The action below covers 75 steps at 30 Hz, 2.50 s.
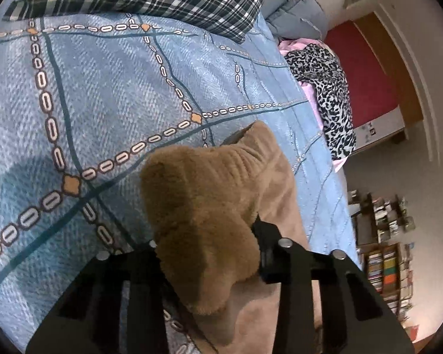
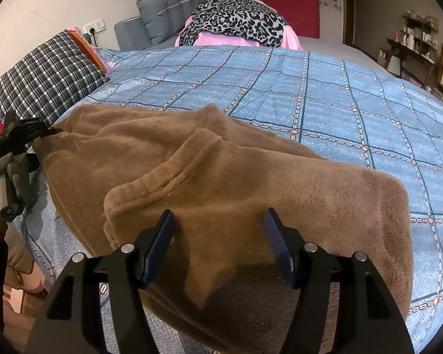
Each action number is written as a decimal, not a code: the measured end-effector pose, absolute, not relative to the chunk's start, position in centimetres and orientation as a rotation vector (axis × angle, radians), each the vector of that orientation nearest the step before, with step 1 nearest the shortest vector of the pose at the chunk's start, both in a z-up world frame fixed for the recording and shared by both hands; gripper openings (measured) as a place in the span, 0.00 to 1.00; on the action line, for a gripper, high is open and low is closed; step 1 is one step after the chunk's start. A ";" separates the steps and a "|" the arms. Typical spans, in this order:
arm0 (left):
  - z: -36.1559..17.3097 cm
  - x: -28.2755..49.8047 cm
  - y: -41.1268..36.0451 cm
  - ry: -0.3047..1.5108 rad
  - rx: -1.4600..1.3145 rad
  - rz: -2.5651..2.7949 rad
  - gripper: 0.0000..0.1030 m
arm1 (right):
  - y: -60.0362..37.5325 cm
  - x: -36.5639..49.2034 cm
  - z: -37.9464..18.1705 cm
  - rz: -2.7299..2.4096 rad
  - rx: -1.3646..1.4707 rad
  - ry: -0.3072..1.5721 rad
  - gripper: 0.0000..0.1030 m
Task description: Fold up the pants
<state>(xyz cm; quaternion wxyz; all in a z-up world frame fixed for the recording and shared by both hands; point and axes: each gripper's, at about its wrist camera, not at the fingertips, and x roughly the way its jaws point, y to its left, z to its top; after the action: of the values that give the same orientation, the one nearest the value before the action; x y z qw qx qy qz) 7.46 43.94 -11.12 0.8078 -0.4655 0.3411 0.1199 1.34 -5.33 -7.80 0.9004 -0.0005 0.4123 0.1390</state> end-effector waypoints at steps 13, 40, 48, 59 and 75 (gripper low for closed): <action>-6.6 7.6 40.9 0.676 -0.946 0.180 0.27 | -6.1 1.2 -7.5 0.299 0.040 0.853 0.61; 4.5 5.8 15.3 0.656 -0.380 -0.231 0.26 | -11.8 -0.4 -6.3 0.177 0.112 0.817 0.61; 3.8 4.7 8.4 0.696 -0.248 -0.282 0.26 | -15.8 -1.1 -6.2 0.114 0.171 0.807 0.61; 1.6 2.8 1.2 0.735 -0.027 -0.314 0.26 | -19.5 -1.7 -6.6 0.071 0.233 0.798 0.61; -2.8 -0.9 -5.6 0.791 0.244 -0.430 0.49 | -23.3 -2.1 -7.7 0.034 0.329 0.808 0.61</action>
<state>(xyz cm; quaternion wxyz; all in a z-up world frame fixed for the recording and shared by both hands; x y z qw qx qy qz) -0.86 -5.57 -2.83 0.8931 0.1175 0.3815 -0.2075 -2.11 -23.26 -7.75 0.9063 0.1595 0.3911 0.0167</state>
